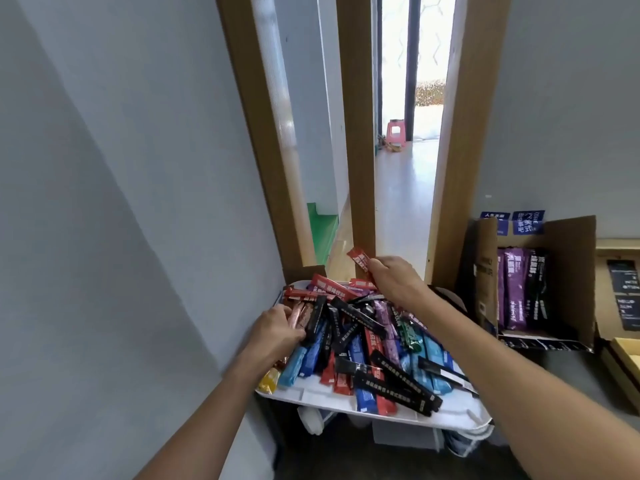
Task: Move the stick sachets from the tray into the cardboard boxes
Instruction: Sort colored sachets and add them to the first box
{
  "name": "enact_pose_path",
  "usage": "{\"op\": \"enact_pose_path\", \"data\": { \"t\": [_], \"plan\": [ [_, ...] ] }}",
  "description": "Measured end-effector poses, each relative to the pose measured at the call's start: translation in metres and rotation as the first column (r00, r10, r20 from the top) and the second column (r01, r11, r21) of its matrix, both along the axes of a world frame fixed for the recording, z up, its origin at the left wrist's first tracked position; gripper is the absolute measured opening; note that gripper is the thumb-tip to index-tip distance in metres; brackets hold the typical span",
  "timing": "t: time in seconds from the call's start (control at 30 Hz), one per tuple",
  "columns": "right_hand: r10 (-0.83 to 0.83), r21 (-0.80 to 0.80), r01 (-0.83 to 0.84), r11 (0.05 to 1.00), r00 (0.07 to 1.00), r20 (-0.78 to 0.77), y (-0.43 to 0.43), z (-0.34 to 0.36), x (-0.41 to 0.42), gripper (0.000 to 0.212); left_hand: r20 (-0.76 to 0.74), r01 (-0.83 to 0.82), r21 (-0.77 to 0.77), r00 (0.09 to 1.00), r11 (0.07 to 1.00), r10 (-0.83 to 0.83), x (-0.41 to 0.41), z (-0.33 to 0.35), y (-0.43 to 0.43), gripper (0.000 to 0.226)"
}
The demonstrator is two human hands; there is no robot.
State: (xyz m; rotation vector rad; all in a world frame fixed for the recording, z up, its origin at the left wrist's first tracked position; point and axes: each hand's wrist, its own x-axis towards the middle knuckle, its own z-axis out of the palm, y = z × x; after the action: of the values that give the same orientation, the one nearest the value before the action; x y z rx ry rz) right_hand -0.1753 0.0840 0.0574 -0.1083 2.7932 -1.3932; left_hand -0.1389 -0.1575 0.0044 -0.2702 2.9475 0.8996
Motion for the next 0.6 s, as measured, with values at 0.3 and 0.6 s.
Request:
{"op": "enact_pose_path", "data": {
  "t": [0.3,0.6],
  "plan": [
    [0.139,0.458,-0.133,0.879,0.990,0.022,-0.059,-0.020,-0.068,0.053,0.010,-0.060,0.066,0.998,0.996,0.060,-0.008,0.006,-0.014,0.043],
    [0.202,0.463,-0.221,0.858,0.975,0.092,-0.072,-0.028,-0.080,0.043,0.062,-0.137,0.126,0.990,0.982,0.130,-0.012,0.011,-0.021,0.017]
  ]
}}
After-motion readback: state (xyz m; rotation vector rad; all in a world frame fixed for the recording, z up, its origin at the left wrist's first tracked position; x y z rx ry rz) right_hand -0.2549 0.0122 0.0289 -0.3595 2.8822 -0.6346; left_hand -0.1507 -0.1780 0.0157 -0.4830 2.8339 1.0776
